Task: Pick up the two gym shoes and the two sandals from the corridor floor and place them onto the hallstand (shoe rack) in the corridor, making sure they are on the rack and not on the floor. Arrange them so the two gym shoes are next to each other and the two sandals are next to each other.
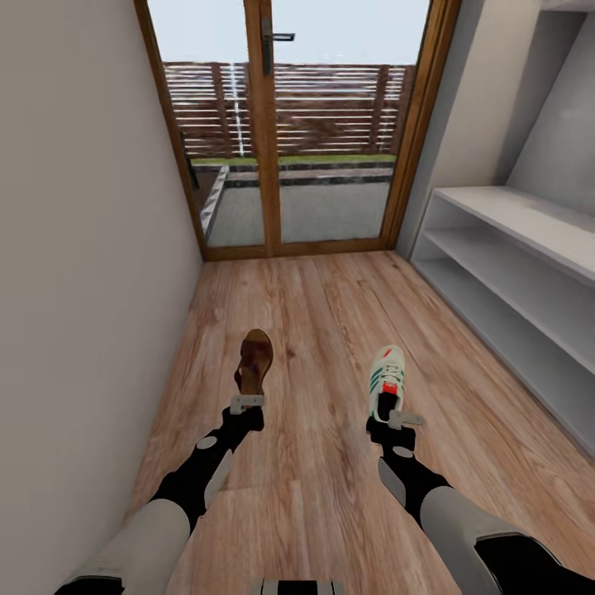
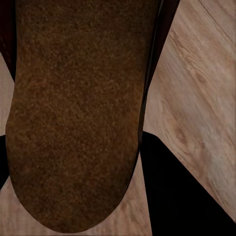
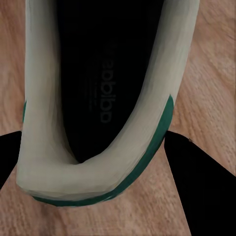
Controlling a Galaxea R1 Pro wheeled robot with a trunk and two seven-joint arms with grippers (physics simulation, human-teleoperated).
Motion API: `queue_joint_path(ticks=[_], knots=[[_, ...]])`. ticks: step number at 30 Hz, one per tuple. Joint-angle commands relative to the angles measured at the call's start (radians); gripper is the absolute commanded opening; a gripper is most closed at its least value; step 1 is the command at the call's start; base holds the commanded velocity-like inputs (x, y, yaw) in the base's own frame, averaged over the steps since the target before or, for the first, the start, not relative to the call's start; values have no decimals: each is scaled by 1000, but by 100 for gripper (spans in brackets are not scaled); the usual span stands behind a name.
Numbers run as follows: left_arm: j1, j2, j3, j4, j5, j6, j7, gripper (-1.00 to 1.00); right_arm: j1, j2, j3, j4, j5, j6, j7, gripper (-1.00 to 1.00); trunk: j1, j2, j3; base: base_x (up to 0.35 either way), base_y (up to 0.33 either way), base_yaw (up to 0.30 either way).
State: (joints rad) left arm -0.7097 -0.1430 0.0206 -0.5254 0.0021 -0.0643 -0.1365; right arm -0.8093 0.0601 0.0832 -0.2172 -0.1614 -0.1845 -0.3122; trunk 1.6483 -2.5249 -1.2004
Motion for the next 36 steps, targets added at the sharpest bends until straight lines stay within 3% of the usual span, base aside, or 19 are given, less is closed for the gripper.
queue_joint_path(ticks=[1,12,36], knots=[[0,0,2,1,-3,-2,-5,-100,-1,0,9,1,-10,-4,-5,-100,0,0,-1,299,0,0],[0,-1,1,1,-4,-3,-6,-100,-1,0,9,0,-10,-4,-5,-100,0,0,2,222,0,-76],[0,-1,1,-1,-4,-4,-6,-100,-1,0,9,1,-10,-4,-5,-100,0,0,23,8,0,-286]])
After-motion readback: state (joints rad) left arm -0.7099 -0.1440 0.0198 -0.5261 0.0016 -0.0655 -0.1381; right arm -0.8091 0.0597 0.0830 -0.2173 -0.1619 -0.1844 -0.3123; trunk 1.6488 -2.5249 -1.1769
